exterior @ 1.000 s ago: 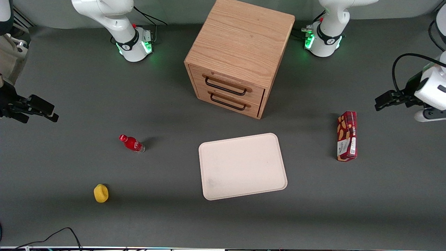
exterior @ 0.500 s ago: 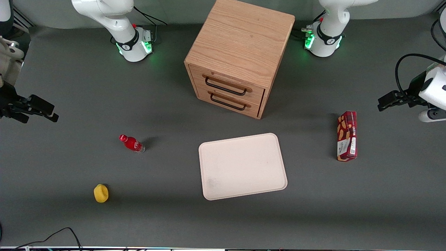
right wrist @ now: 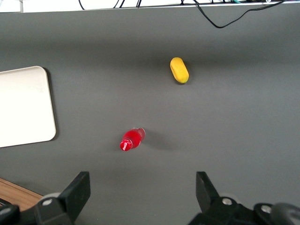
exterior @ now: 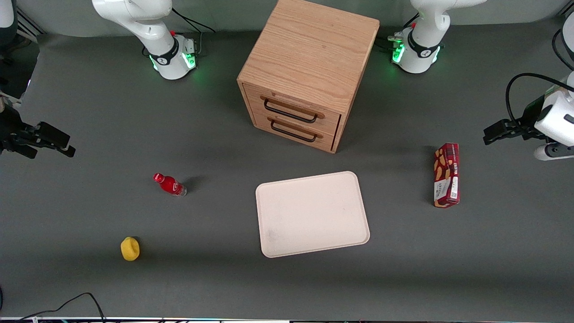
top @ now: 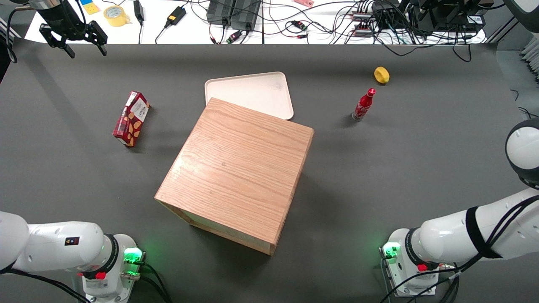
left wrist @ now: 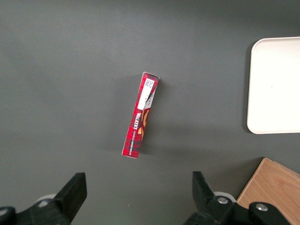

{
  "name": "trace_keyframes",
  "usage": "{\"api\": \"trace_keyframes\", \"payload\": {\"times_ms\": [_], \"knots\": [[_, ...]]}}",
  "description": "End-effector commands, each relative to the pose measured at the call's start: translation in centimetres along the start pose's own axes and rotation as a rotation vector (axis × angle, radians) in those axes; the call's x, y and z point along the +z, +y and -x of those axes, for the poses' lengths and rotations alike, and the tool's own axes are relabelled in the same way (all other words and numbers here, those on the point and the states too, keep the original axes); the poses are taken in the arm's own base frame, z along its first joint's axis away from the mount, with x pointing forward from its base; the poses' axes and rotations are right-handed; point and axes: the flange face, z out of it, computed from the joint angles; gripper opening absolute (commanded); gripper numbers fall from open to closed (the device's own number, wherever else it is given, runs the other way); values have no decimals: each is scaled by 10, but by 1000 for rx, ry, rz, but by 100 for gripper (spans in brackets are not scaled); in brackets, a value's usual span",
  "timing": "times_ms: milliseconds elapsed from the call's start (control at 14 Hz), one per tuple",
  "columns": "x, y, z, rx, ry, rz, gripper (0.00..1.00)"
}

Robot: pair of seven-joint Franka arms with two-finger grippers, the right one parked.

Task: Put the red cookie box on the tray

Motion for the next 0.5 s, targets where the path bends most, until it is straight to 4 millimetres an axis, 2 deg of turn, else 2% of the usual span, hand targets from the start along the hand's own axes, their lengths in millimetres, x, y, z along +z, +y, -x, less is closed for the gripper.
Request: {"api": "trace_keyframes", "payload": {"times_ms": [0,214,286,429], "knots": [[5,0,-4,8,-10,3,100],[41,-6,-14,22,-27,13,100],[60,-7,-21,41,-41,13,100],[118,-13,-48,63,-64,14,100]]}}
